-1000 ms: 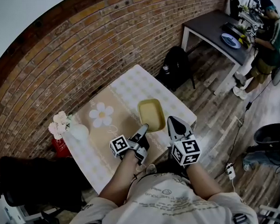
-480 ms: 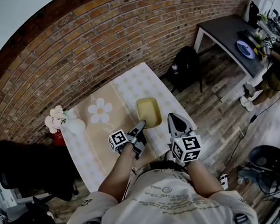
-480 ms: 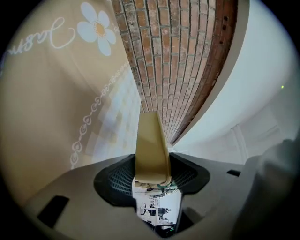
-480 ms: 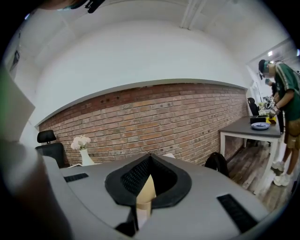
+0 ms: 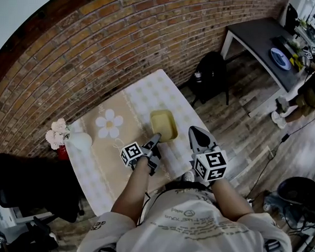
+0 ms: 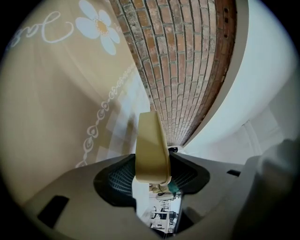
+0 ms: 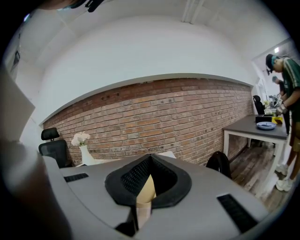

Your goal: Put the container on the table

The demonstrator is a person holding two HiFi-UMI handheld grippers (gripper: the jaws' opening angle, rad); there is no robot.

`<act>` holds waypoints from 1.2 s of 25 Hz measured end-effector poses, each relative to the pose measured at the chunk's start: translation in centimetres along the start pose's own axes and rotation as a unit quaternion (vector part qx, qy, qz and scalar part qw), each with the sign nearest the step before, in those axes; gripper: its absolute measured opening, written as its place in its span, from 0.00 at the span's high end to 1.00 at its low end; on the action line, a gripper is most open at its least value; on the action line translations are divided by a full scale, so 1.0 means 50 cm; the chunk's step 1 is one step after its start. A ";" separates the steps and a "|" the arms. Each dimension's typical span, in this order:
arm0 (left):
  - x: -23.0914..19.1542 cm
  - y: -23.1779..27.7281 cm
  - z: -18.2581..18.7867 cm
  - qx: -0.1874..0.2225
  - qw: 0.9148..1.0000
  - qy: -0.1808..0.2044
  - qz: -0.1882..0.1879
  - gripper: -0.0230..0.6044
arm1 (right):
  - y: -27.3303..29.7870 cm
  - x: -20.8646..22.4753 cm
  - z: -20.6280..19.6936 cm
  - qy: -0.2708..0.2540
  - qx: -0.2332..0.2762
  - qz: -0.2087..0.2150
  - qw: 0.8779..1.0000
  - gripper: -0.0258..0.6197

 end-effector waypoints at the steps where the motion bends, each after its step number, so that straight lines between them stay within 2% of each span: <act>1: -0.003 0.003 0.001 -0.001 1.000 0.003 0.005 0.60 | 0.003 0.003 0.000 0.000 -0.002 0.002 1.000 0.96; 6: -0.014 0.009 0.001 -0.005 1.000 0.011 0.028 0.60 | 0.014 0.012 -0.009 0.001 -0.013 0.012 1.000 0.96; 10: -0.016 0.005 0.004 0.013 0.999 0.027 0.044 0.60 | 0.021 0.017 -0.019 0.003 -0.021 0.017 1.000 0.96; 13: -0.013 0.000 0.012 0.029 0.995 0.070 0.072 0.60 | 0.025 0.020 -0.020 0.004 -0.023 0.017 1.000 0.96; 17: -0.002 -0.007 0.021 0.037 0.984 0.135 0.107 0.60 | 0.028 0.023 -0.017 0.004 -0.024 0.013 1.000 0.96; 20: 0.001 -0.007 0.022 0.029 0.972 0.184 0.145 0.59 | 0.027 0.024 -0.016 0.004 -0.023 0.013 1.000 0.96; 24: 0.005 -0.012 0.017 0.010 0.947 0.254 0.195 0.58 | 0.026 0.021 -0.015 0.001 -0.023 0.016 1.000 0.96; 28: 0.013 -0.022 0.019 0.016 0.928 0.298 0.224 0.58 | 0.025 0.015 -0.015 -0.007 -0.023 0.024 0.999 0.96; 30: 0.022 -0.032 0.020 0.025 0.915 0.325 0.238 0.58 | 0.025 0.011 -0.014 -0.010 -0.022 0.030 0.999 0.96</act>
Point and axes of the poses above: the fingertips, and each gripper's own axes: y forward along the fingers, x to its right, z out of its top, the point moved 8 cm from there along -y, backward along the fingers, and after that the axes turned 1 degree about -x, right-handed, at the moved point
